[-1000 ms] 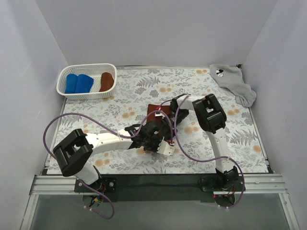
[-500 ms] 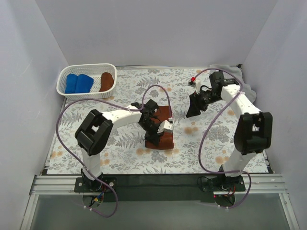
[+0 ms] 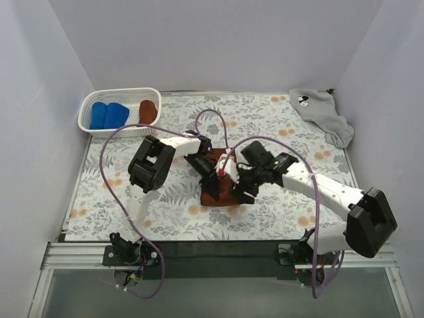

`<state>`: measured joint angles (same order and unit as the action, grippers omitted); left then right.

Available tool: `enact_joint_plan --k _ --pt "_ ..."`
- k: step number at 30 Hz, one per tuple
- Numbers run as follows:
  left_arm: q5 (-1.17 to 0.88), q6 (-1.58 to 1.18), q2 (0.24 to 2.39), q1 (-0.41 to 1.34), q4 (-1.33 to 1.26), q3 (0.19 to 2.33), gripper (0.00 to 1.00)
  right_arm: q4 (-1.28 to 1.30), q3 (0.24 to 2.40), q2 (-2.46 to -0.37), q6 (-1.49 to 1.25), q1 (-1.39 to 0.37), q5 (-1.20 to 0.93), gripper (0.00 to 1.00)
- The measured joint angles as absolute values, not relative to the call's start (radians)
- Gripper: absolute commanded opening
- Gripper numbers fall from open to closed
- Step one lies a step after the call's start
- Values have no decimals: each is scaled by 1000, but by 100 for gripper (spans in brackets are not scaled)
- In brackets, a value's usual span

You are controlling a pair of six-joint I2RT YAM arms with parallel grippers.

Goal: Roll the towels
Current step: Roll the towel

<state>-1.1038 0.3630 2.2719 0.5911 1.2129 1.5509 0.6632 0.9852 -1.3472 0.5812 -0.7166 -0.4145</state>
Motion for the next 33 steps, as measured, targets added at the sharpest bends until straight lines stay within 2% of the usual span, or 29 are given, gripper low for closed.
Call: enact_joint_plan --k 4,9,22,25,26,28,30,33 --pt "-1145 363 2318 582 1275 1574 6 554 965 -1389 561 -884 -238 56" --pt "-1172 363 2350 577 1328 1579 8 435 965 -1465 562 -944 -117 55" --pt "-1197 352 2395 561 1387 1596 9 335 877 -1509 580 -1032 -134 53" --pt "-1198 347 2400 559 1393 1600 11 308 873 -1532 580 -1033 -133 50" --pt "-1198 347 2400 558 1393 1600 12 300 873 -1538 580 -1032 -131 47" --pt "-1198 347 2399 558 1392 1599 15 282 873 -1549 587 -1032 -125 29" --pt "-1195 348 2398 558 1390 1598 23 275 873 -1563 587 -1032 -123 15" --pt "-1189 349 2388 557 1377 1590 30 273 873 -1564 591 -1031 -126 1"
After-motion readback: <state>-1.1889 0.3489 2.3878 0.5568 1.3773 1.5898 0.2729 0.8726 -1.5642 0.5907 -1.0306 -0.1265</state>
